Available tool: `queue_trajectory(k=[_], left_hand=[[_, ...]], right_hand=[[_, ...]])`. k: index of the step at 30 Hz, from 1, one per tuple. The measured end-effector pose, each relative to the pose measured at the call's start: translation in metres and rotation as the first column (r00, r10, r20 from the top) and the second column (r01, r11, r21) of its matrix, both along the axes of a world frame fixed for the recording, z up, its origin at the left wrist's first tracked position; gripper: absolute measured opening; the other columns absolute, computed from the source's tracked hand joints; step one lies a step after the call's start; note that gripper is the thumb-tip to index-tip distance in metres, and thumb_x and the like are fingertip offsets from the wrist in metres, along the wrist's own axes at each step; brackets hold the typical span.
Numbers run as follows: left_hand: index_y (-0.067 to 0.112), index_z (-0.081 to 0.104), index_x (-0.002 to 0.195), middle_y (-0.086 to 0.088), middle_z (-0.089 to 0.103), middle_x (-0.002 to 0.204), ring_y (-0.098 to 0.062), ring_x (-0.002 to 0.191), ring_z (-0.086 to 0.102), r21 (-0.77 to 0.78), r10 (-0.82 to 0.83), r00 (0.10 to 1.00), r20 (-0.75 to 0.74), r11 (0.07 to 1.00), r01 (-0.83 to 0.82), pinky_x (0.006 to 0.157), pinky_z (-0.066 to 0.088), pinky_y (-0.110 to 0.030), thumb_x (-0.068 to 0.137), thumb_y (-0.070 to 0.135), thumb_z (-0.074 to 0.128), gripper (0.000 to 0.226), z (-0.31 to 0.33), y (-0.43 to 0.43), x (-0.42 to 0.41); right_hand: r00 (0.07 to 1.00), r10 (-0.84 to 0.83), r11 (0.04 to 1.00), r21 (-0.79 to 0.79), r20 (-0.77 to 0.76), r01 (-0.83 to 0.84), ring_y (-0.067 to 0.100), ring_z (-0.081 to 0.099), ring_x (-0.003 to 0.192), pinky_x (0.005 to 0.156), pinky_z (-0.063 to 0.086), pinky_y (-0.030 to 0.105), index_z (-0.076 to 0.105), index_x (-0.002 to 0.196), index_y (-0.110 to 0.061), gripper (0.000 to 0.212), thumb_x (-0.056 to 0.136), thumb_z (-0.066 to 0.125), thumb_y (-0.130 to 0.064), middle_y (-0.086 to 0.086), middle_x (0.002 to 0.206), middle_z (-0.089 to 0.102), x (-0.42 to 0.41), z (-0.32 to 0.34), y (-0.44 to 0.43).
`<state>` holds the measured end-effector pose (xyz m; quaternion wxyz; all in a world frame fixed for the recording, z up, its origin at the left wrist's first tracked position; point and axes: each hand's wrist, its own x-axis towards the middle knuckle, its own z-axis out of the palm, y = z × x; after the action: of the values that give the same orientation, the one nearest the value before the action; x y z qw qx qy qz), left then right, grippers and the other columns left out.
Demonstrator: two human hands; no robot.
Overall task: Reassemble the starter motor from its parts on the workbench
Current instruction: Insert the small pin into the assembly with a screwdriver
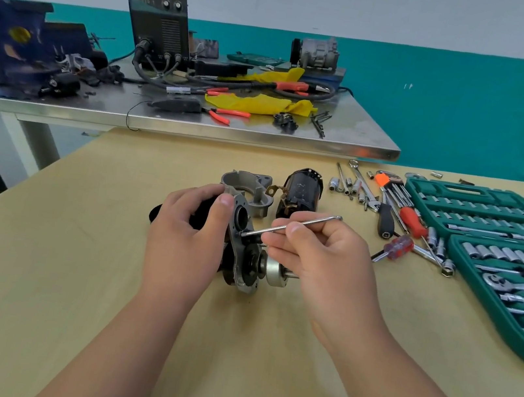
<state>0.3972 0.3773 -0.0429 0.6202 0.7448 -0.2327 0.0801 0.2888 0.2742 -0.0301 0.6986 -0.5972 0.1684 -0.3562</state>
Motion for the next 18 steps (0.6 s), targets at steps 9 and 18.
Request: queue_trajectory(k=[9, 18], left_hand=[[0.056, 0.063, 0.087, 0.021, 0.061, 0.104, 0.005, 0.095, 0.059, -0.022, 0.018, 0.999, -0.041, 1.000, -0.019, 0.083, 0.057, -0.046, 0.080, 0.058, 0.052, 0.013, 0.001, 0.000, -0.003], [0.055, 0.064, 0.086, 0.011, 0.064, 0.107, -0.007, 0.096, 0.065, -0.044, -0.004, 0.999, -0.049, 0.999, 0.002, 0.081, 0.058, -0.043, 0.073, 0.063, 0.063, 0.016, 0.004, 0.010, -0.012]], right_hand=[[1.000, 0.014, 0.995, 0.094, 0.025, -0.017, 0.016, 0.074, 0.079, 0.066, 0.057, 0.020, 0.063, 0.095, -0.009, 0.012, 0.094, 0.055, -0.002, 0.000, 0.085, 0.076, -0.001, -0.001, 0.004], [0.996, -0.047, 0.985, 0.172, 0.073, 0.034, 0.018, 0.073, 0.068, 0.059, 0.055, 0.022, 0.069, 0.091, -0.011, 0.011, 0.094, 0.060, -0.007, 0.004, 0.075, 0.073, -0.001, -0.006, 0.012]])
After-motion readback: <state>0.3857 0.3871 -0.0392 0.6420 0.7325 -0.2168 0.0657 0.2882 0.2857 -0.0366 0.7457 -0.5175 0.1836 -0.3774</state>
